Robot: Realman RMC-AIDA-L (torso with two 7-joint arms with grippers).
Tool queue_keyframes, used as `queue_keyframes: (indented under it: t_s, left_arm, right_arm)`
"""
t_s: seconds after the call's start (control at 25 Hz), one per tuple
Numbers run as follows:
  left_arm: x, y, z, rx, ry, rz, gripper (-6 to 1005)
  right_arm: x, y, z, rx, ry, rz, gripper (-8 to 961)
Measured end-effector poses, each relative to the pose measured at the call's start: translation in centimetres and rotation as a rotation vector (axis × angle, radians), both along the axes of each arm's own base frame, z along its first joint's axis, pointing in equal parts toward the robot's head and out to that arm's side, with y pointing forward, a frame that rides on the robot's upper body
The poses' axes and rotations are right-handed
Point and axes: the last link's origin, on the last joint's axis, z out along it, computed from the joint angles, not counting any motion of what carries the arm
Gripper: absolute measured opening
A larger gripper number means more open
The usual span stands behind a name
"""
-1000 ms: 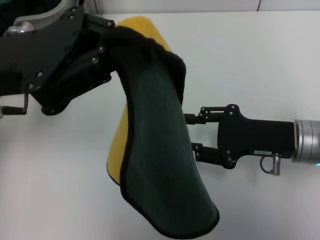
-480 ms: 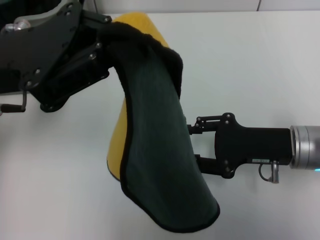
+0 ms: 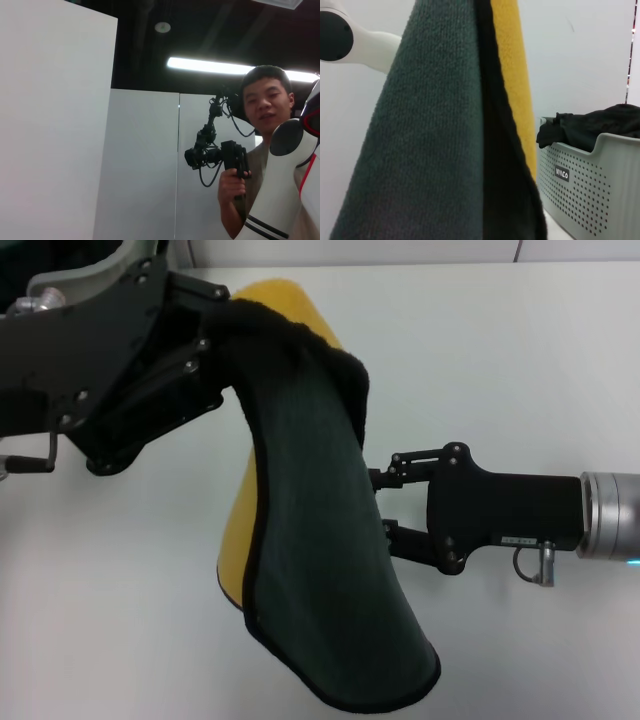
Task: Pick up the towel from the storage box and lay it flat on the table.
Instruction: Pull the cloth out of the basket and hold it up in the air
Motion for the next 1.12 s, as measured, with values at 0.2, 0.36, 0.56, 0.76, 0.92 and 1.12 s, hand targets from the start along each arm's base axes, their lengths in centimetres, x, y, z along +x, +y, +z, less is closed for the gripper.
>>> queue_keyframes:
  t_s: [0.2, 0.36, 0.56, 0.76, 0.92, 1.12]
  left_arm:
    - [0.0, -0.1, -0.1, -0.002, -0.005, 0.0, 5]
    - [0.2, -0.1, -0.1, -0.001, -0.008, -0.007, 4]
    - [0.3, -0.2, -0.2, -0.009, -0.01, -0.012, 4]
    - [0.4, -0.3, -0.5, -0.021, -0.011, -0.021, 4]
    - [0.7, -0.4, -0.6, -0.035, -0.029, -0.019, 4]
    - [0.8, -0.5, -1.1, -0.055, -0.028, -0.021, 4]
  right_arm:
    - [0.0, 0.1, 0.1, 0.006, -0.003, 0.004, 337]
    - [-0.1, 0.1, 0.0, 0.017, -0.006, 0.022, 308]
    - [-0.2, 0.1, -0.1, 0.023, -0.006, 0.03, 272]
    - [-0.1, 0.0, -0.1, 0.058, -0.011, 0.067, 128]
    - [0.1, -0.4, -0.1, 0.098, 0.005, 0.095, 74]
    - [-0.1, -0.5, 0.0, 0.116, 0.014, 0.121, 18]
